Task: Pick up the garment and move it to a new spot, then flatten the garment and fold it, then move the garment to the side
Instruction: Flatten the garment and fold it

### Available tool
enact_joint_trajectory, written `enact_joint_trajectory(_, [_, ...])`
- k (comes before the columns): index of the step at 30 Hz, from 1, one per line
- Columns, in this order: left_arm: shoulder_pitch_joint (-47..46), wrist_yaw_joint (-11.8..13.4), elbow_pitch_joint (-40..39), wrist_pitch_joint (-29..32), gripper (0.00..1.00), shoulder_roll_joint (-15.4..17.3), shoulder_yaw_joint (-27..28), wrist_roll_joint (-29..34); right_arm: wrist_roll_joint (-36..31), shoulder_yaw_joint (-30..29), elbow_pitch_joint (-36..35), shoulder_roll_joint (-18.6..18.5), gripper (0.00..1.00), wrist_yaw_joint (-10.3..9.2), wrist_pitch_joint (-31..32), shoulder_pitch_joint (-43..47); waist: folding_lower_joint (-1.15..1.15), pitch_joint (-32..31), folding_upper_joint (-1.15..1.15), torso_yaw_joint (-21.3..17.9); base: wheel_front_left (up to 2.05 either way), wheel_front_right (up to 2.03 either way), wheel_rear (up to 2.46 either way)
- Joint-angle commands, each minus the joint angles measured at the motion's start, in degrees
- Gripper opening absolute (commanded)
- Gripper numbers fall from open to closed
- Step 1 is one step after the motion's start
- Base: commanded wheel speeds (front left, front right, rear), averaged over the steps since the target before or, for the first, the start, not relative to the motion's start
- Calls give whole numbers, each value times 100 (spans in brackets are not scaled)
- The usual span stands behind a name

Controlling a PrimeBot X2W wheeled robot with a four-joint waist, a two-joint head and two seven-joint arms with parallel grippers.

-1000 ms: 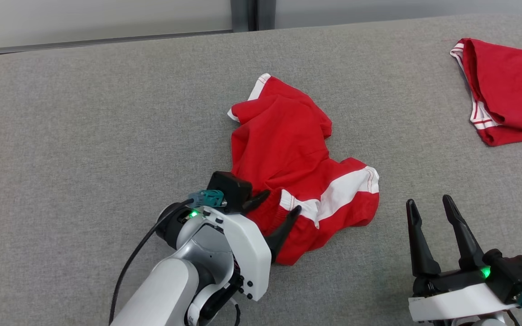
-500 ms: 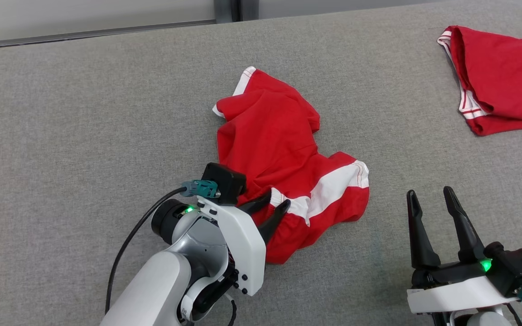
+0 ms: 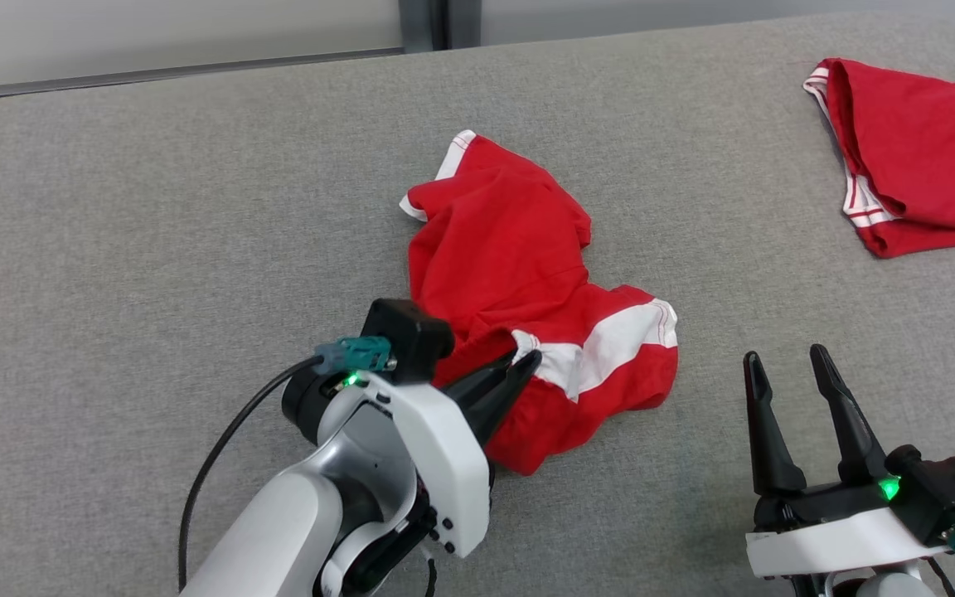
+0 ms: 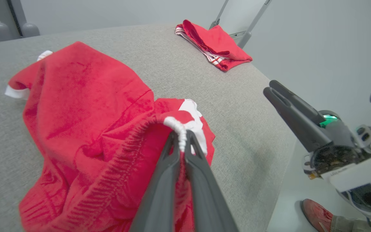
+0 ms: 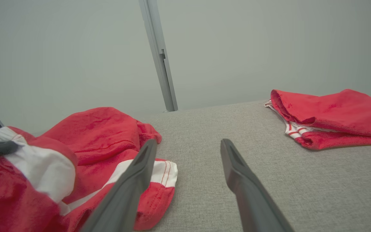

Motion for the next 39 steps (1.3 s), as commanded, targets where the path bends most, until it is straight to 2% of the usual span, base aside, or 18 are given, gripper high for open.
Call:
enact_joint_trajectory(1, [160, -18, -105, -19, 0, 88, 44, -56, 46, 2, 11, -62, 100, -3, -3, 40, 0, -67, 0, 94, 0, 0, 0])
enact_joint_trajectory(7, [1058, 165, -793, -265, 0, 626, 460, -161, 543, 220, 200, -371, 100, -3, -3, 127, 0, -185, 0, 512, 0, 0, 0])
enact_joint_trajectory(11, [1594, 267, -867, -496, 0, 878, 730, -243, 1134, 505, 402, -663, 100, -3, -3, 77, 0, -242, 0, 826, 0, 0, 0])
enact_joint_trajectory(15, [1880, 329, -673, -779, 0, 907, 892, -275, 1838, 913, 662, -1036, 100, -3, -2, -165, 0, -281, 0, 1029, 0, 0, 0])
enact_joint_trajectory(21, [1835, 311, -308, -1043, 0, 853, 954, -241, 3408, 2241, 1197, -1953, 100, -3, -3, -739, 0, -258, 0, 1231, 0, 0, 0])
enact_joint_trajectory(24, [1744, 291, -171, -1116, 0, 831, 938, -208, 3918, 2830, 1165, -2368, 100, -3, -3, -1013, 0, -242, 0, 1305, 0, 0, 0])
enact_joint_trajectory(28, [1676, 281, -41, -1208, 0, 790, 920, -196, 4300, 3179, 984, -2675, 100, -3, -2, -1210, 0, -236, 0, 1358, 0, 0, 0])
enact_joint_trajectory(29, [1678, 280, -16, -1218, 0, 779, 918, -208, 4359, 3254, 948, -2714, 92, -3, -3, -1233, 0, -239, 0, 1367, 0, 0, 0])
enact_joint_trajectory(30, [1677, 278, 13, -1224, 0, 772, 910, -217, 4401, 3323, 924, -2747, 58, -3, -2, -1267, 0, -246, 0, 1375, 0, 0, 0])
enact_joint_trajectory(31, [1681, 275, 38, -1243, 0, 773, 906, -218, 4428, 3366, 907, -2773, 43, -3, -2, -1297, 0, -256, 0, 1381, 0, 0, 0])
enact_joint_trajectory(32, [1681, 275, 38, -1243, 0, 773, 906, -218, 4428, 3366, 907, -2773, 43, -3, -2, -1297, 0, -256, 0, 1381, 0, 0, 0])
enact_joint_trajectory(33, [1683, 270, 57, -1256, 0, 775, 904, -215, 4456, 3401, 898, -2799, 28, -3, -3, -1316, 0, -266, 0, 1387, 0, 0, 0])
enact_joint_trajectory(34, [1687, 266, 79, -1266, 0, 776, 902, -219, 4444, 3445, 882, -2824, 7, -3, -2, -1326, 0, -278, 0, 1393, 0, 0, 0])
enact_joint_trajectory(35, [1690, 274, 94, -1278, 0, 784, 906, -211, 4430, 3453, 867, -2838, 0, -3, -2, -1325, 0, -291, 0, 1398, 0, 0, 0])
enact_joint_trajectory(39, [1716, 287, 141, -1307, 0, 810, 910, -205, 4395, 3503, 810, -2918, 0, -3, -2, -1281, 0, -354, 0, 1406, 0, 0, 0])
